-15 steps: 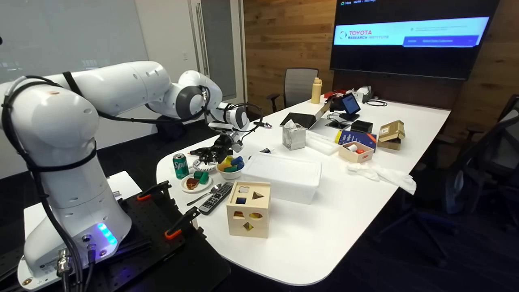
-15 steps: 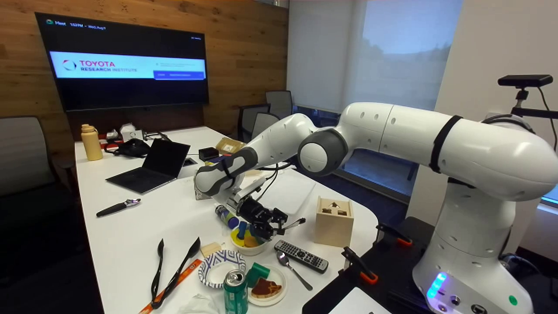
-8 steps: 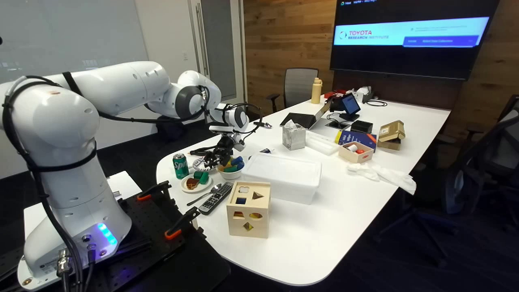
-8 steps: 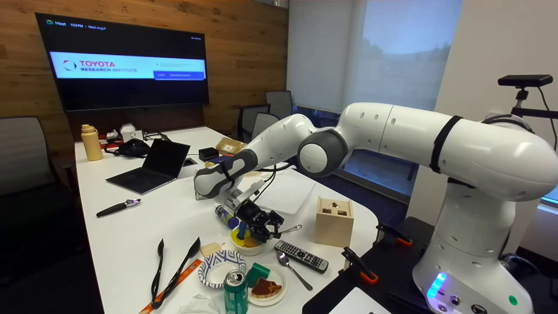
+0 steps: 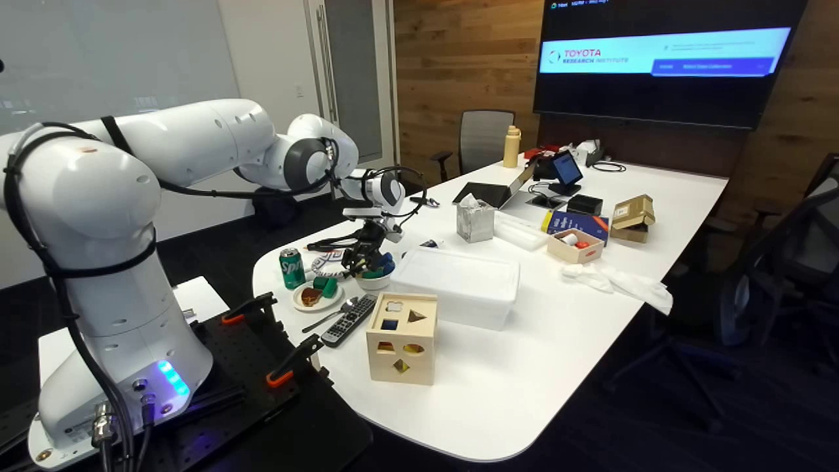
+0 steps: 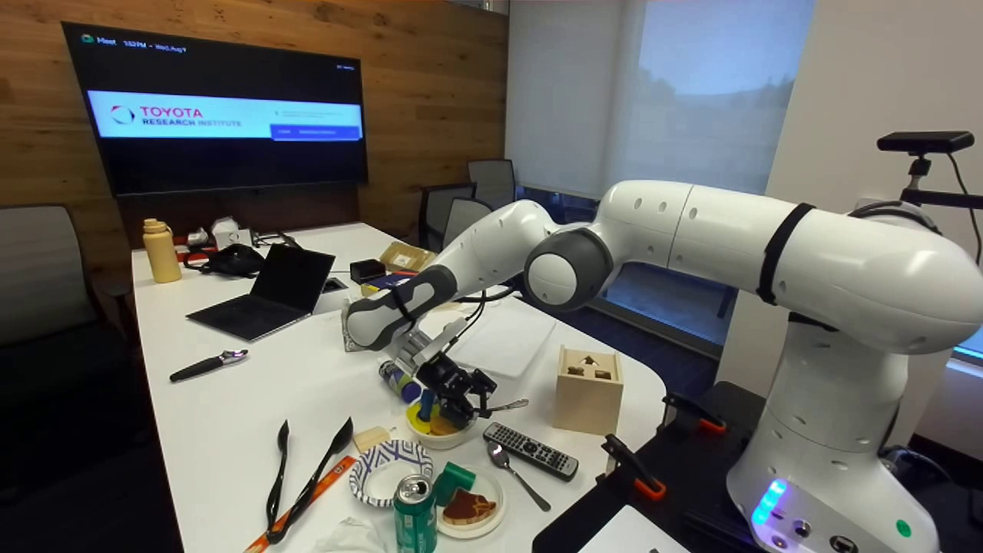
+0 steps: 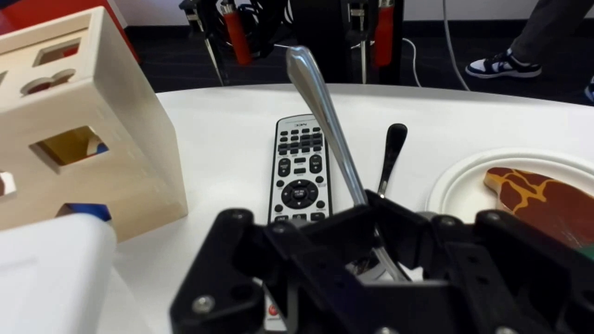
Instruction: Use the spoon to stir the contents in the bowl
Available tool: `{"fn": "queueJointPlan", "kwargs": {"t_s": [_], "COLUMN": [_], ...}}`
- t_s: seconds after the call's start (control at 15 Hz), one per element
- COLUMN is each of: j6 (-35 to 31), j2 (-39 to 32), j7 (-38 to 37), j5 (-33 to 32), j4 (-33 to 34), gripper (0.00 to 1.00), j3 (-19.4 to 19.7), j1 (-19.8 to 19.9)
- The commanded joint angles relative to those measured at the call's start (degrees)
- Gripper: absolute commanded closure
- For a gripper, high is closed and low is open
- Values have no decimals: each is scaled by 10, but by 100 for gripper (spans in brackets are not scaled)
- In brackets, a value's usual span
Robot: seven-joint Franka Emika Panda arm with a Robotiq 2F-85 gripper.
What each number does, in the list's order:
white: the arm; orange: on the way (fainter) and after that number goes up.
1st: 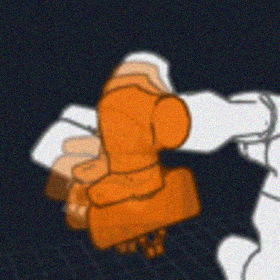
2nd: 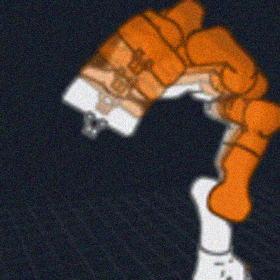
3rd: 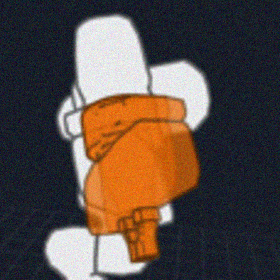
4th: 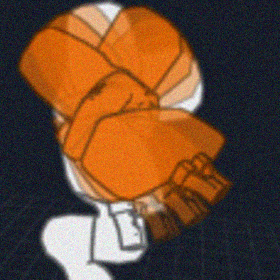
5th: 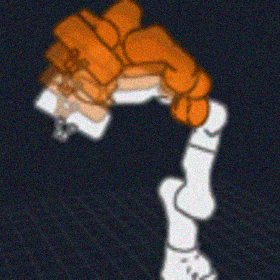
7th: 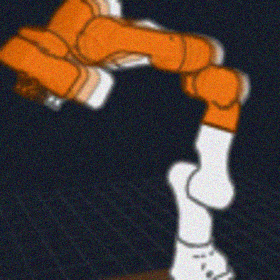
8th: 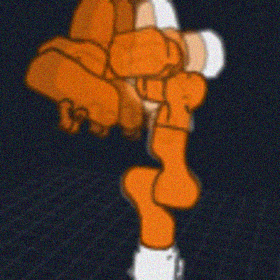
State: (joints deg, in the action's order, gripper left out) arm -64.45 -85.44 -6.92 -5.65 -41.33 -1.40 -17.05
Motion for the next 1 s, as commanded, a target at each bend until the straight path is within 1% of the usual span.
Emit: {"fn": "queueJointPlan", "kwargs": {"t_s": [0.0, 0.27, 0.6, 0.93], "j6": [-13, -37, -140, -189], "j2": [0, 0, 0, 5], "j7": [3, 2, 10, 6], "j5": [-18, -34, -59, -59], "j4": [-2, 5, 11, 19], "gripper": [100, 100, 100, 100], "j3": [10, 14, 17, 19], "j1": [-7, -13, -20, -22]}}
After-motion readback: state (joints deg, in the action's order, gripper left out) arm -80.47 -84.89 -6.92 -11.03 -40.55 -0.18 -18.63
